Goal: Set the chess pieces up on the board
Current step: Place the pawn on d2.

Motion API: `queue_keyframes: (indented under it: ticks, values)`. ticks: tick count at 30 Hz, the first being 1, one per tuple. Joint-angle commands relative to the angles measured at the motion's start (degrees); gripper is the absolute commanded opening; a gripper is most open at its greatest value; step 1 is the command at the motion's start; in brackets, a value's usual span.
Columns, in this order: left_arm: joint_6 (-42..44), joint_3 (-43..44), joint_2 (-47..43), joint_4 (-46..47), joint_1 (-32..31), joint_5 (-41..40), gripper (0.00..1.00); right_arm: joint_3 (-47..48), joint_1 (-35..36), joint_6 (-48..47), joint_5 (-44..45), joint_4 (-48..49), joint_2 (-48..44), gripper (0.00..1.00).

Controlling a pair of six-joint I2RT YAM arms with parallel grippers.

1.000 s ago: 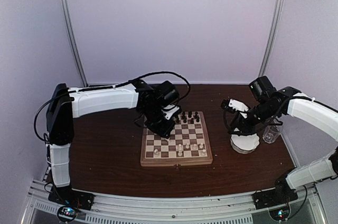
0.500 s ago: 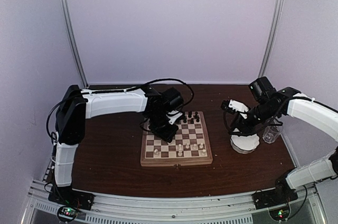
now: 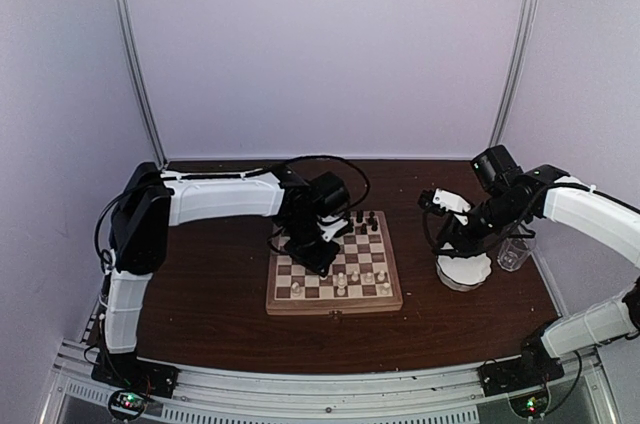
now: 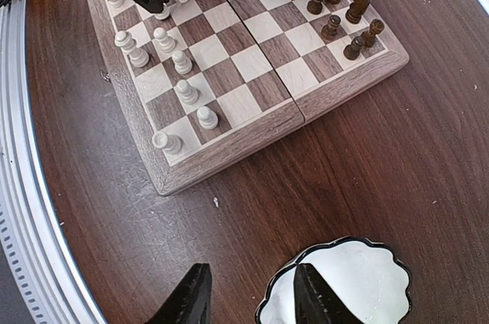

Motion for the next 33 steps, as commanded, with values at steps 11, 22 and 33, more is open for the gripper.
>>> queue_keyframes:
  ticks: [11,22,33]
  values:
    - [0.5,0.9,1.1,1.0,-1.2,1.2,0.12,-0.3,-0.3,-1.0,0.7,0.8,0.1,0.39]
    - [0.5,1.2,1.9,0.3,-1.1,1.4,0.22,-0.3,-0.4,-1.0,0.9,0.8,0.1,0.39]
    - [0.5,2.1,1.7,0.0,-1.1,3.1,0.20,-0.3,-0.3,-1.0,0.9,0.8,0.0,0.39]
